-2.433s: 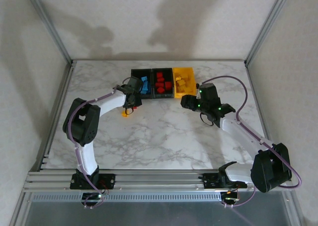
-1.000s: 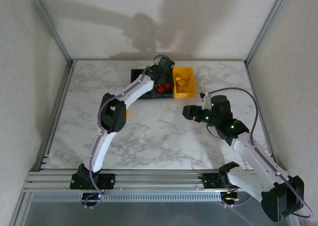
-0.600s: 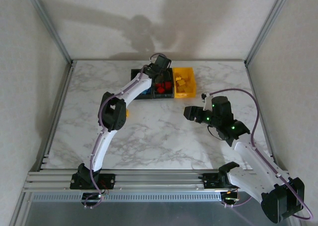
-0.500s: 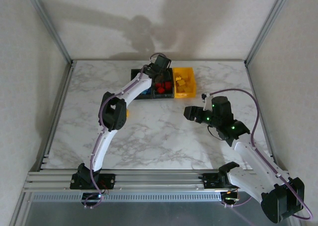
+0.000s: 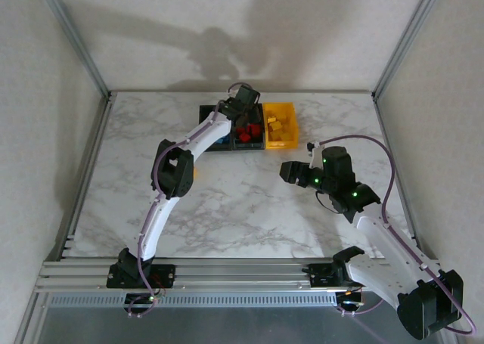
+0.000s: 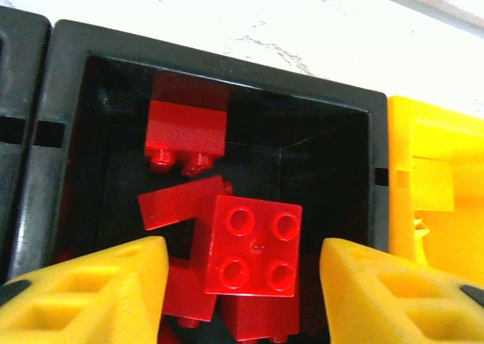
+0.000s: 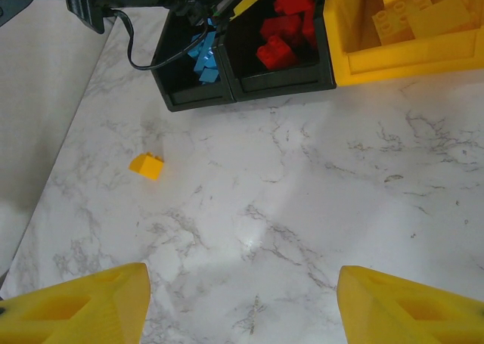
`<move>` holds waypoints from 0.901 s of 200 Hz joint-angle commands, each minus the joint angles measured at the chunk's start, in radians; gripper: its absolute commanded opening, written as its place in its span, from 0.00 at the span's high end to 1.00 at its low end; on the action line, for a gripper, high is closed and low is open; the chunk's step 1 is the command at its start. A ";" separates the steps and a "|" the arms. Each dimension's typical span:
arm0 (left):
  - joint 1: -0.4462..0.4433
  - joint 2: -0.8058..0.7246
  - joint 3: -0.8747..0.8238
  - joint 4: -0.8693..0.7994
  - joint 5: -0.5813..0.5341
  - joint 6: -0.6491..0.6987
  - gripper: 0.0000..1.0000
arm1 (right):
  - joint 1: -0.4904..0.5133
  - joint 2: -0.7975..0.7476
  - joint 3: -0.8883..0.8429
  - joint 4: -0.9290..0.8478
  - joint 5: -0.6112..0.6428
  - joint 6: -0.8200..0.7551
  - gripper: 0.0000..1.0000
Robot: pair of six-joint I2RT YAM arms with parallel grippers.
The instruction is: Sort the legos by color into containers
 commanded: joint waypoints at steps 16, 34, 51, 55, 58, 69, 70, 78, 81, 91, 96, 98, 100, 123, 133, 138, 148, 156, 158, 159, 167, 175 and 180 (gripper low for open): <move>-0.004 -0.090 -0.030 -0.015 -0.016 0.002 0.44 | -0.006 0.003 -0.015 0.022 -0.007 0.010 0.33; -0.015 -0.159 -0.085 -0.004 -0.018 0.003 0.43 | -0.005 0.005 -0.009 0.022 -0.005 0.006 0.33; -0.028 -0.252 -0.178 0.024 -0.027 0.007 0.42 | -0.006 0.010 -0.006 0.028 -0.007 0.005 0.33; -0.031 -0.278 -0.211 0.036 -0.027 0.008 0.42 | -0.005 0.012 -0.005 0.030 -0.009 0.004 0.33; -0.033 -0.298 -0.234 0.044 -0.027 0.008 0.42 | -0.004 0.014 -0.005 0.032 -0.011 0.005 0.33; -0.036 -0.371 -0.321 0.071 -0.026 0.008 0.42 | -0.003 0.022 -0.003 0.040 -0.019 0.004 0.33; -0.036 -0.378 -0.329 0.074 -0.026 0.008 0.42 | -0.003 0.023 -0.003 0.040 -0.019 0.004 0.33; -0.036 -0.432 -0.396 0.096 -0.022 0.007 0.43 | -0.004 0.031 0.000 0.044 -0.021 0.004 0.33; -0.036 -0.450 -0.421 0.105 -0.020 0.005 0.43 | -0.001 0.033 0.002 0.046 -0.022 0.003 0.33; -0.036 -0.501 -0.495 0.123 -0.012 0.005 0.44 | 0.000 0.041 0.003 0.052 -0.025 0.004 0.33; -0.037 -0.523 -0.521 0.126 -0.007 0.005 0.45 | 0.000 0.046 0.004 0.055 -0.026 0.005 0.33; -0.037 -0.528 -0.529 0.126 -0.004 0.006 0.45 | 0.000 0.047 0.004 0.056 -0.026 0.006 0.33; -0.036 -0.532 -0.534 0.123 -0.001 0.008 0.45 | 0.001 0.050 0.005 0.058 -0.026 0.006 0.33; -0.037 -0.573 -0.602 0.110 -0.009 -0.005 0.50 | 0.006 0.078 0.018 0.077 -0.037 0.010 0.33; -0.037 -0.612 -0.663 0.132 -0.017 -0.015 0.49 | 0.015 0.091 0.025 0.081 -0.038 0.012 0.33; -0.037 -0.639 -0.698 0.145 -0.023 -0.017 0.49 | 0.022 0.094 0.028 0.085 -0.038 0.014 0.33; -0.036 -0.694 -0.770 0.162 -0.039 -0.023 0.48 | 0.036 0.104 0.033 0.092 -0.032 0.015 0.33; -0.036 -0.740 -0.824 0.164 -0.050 -0.024 0.48 | 0.049 0.111 0.036 0.095 -0.029 0.015 0.33; -0.036 -0.751 -0.837 0.165 -0.052 -0.025 0.48 | 0.052 0.113 0.037 0.096 -0.027 0.015 0.33; -0.035 -0.757 -0.844 0.166 -0.053 -0.024 0.47 | 0.053 0.114 0.037 0.097 -0.026 0.015 0.33; -0.034 -0.804 -0.897 0.160 -0.063 -0.025 0.47 | 0.065 0.123 0.038 0.102 -0.023 0.017 0.33; -0.032 -0.851 -0.950 0.152 -0.068 -0.024 0.46 | 0.074 0.135 0.040 0.107 -0.023 0.017 0.33; -0.029 -0.877 -0.984 0.144 -0.070 -0.022 0.46 | 0.077 0.141 0.040 0.112 -0.025 0.017 0.33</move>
